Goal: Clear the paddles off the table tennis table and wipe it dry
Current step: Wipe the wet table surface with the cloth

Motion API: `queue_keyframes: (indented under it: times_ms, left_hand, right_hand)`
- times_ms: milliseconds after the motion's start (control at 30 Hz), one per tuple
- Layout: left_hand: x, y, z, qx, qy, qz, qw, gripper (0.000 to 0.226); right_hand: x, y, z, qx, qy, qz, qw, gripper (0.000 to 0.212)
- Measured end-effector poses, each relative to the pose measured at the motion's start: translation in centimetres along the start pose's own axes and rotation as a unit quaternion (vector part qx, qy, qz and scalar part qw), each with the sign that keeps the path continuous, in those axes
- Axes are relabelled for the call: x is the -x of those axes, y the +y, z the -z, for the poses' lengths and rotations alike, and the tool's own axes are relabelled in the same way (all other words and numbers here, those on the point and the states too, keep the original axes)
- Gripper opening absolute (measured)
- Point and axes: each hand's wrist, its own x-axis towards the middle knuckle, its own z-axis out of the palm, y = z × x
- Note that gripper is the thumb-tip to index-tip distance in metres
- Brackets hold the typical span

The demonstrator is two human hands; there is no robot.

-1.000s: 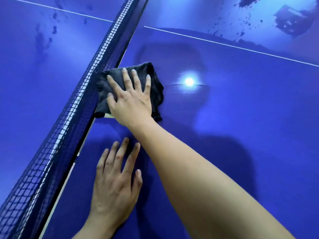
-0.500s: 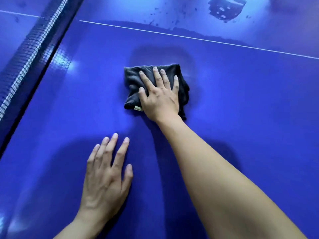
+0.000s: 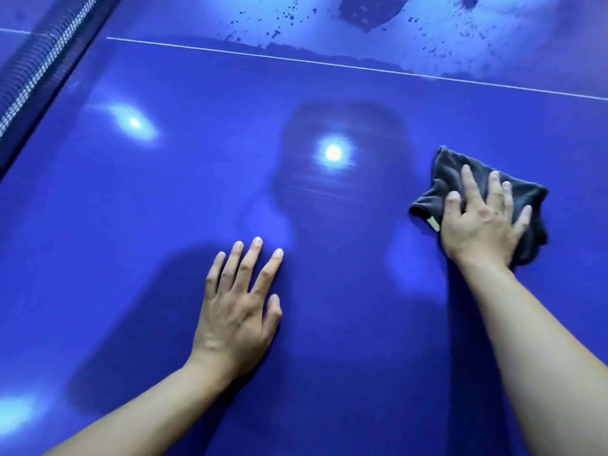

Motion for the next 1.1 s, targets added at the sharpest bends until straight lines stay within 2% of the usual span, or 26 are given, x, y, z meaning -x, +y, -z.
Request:
queue_keyframes:
  times_ms: [133,300,367,667,767,933,1033,1100]
  left_hand:
    - [-0.1,-0.2,0.0,0.011,-0.009,-0.004,1.0,0.062]
    - [0.3,-3.8,1.0,0.043,-0.058,-0.067,0.995,0.065]
    - [0.9,-6.7,1.6,0.034,-0.056,-0.062,0.996,0.065]
    - [11.2,-20.2,4.7,0.054,-0.004,0.077,0.996,0.065]
    - [14.1,-23.8,5.2,0.052,0.008,0.09,0.995,0.064]
    - [15.9,-26.0,5.3,0.095,0.031,0.077,0.992,0.06]
    - [15.9,-25.9,5.2,0.104,0.035,0.089,0.99,0.058]
    - [15.9,-25.9,5.1,0.101,0.037,0.088,0.99,0.055]
  right_hand:
    - [0.8,1.8,0.7,0.01,-0.002,-0.018,1.0,0.064]
    - [3.5,-2.4,0.2,0.017,-0.017,-0.001,1.0,0.068]
    - [5.5,-5.9,-0.8,0.018,-0.019,0.026,0.999,0.066]
    - [13.9,-28.7,-6.8,0.044,-0.028,0.181,0.982,0.066]
    - [16.9,-36.9,-8.3,0.043,-0.046,0.228,0.972,0.066]
    - [24.8,-48.8,-11.2,0.025,-0.074,0.342,0.936,0.063]
    - [29.9,-52.3,-12.3,0.026,-0.075,0.425,0.902,0.061]
    - [30.7,-53.0,-12.5,0.017,-0.078,0.432,0.898,0.06]
